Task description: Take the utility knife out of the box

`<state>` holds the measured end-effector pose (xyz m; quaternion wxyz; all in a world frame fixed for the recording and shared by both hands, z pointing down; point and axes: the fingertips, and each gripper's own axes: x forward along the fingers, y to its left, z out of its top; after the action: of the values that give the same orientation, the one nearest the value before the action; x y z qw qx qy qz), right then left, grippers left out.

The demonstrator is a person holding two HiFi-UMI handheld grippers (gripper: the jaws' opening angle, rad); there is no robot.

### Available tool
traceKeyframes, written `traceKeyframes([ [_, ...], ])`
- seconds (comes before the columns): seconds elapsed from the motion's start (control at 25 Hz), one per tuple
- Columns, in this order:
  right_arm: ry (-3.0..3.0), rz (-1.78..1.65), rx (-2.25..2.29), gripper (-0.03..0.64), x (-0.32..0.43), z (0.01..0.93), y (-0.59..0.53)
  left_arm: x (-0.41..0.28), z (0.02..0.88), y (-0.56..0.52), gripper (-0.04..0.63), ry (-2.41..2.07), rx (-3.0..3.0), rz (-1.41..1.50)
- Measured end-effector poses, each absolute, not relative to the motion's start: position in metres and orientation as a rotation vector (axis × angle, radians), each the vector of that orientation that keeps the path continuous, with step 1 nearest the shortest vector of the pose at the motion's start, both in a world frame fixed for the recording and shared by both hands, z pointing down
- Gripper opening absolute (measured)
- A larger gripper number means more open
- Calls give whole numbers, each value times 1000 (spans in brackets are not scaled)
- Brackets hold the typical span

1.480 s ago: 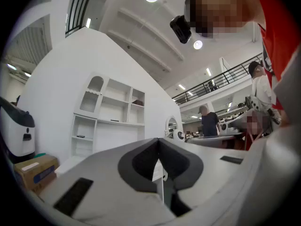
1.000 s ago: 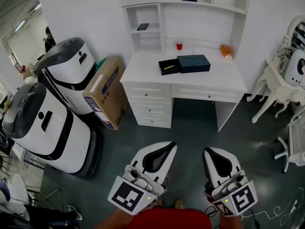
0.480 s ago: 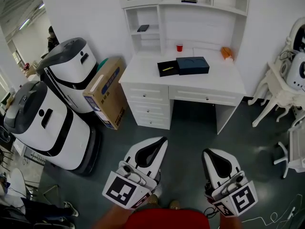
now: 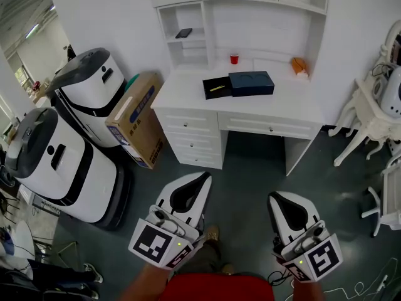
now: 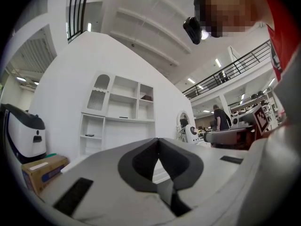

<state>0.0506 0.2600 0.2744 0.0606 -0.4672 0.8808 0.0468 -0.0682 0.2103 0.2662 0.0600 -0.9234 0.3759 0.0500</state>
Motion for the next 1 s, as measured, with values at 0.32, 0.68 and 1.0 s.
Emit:
traceKeyframes([
  [0.32, 2670, 169, -1434, 2, 52, 275, 182, -71, 273, 127, 18, 1143, -2788, 176],
  [0.68, 2652, 188, -1476, 2, 42, 262, 45, -82, 278, -13, 18, 1104, -2799, 134],
  [1.0, 2653, 202, -1533, 2, 43, 260, -47, -80, 290, -107, 18, 1066, -2844, 55],
])
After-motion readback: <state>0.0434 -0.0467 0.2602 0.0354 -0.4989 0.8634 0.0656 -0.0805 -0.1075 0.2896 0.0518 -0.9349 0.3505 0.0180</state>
